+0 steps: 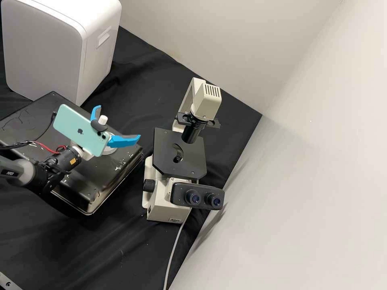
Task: Place the petri dish on the microscope
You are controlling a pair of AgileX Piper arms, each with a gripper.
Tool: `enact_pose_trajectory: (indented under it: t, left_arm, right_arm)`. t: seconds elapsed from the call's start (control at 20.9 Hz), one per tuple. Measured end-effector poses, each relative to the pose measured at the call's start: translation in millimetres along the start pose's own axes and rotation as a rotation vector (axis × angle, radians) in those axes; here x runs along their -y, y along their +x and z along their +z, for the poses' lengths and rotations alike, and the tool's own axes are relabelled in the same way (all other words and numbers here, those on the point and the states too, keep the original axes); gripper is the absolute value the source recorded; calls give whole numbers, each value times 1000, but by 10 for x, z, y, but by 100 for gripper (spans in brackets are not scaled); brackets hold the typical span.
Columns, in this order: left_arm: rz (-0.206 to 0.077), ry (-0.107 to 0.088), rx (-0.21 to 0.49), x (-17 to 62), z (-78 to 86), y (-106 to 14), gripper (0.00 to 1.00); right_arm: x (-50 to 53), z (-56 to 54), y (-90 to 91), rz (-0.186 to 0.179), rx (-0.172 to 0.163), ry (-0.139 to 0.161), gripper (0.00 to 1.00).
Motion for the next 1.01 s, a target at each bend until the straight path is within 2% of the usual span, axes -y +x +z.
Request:
enact_pose_trajectory:
  t: [0.34, 0.53, 0.91, 1.01]
  left_arm:
    - [0, 0, 0, 0, 0, 0, 100]
    - [0, 0, 2, 1, 3, 0, 100]
    - [-1, -1, 6, 2, 13, 0, 100]
    - [-1, -1, 6, 2, 13, 0, 100]
  right_arm:
    - [92, 104, -250, 2, 0, 2, 100]
    - [138, 152, -330, 6, -4, 3, 100]
    - [281, 307, -325, -42, 48, 2, 100]
    - [301, 338, -315, -41, 55, -3, 100]
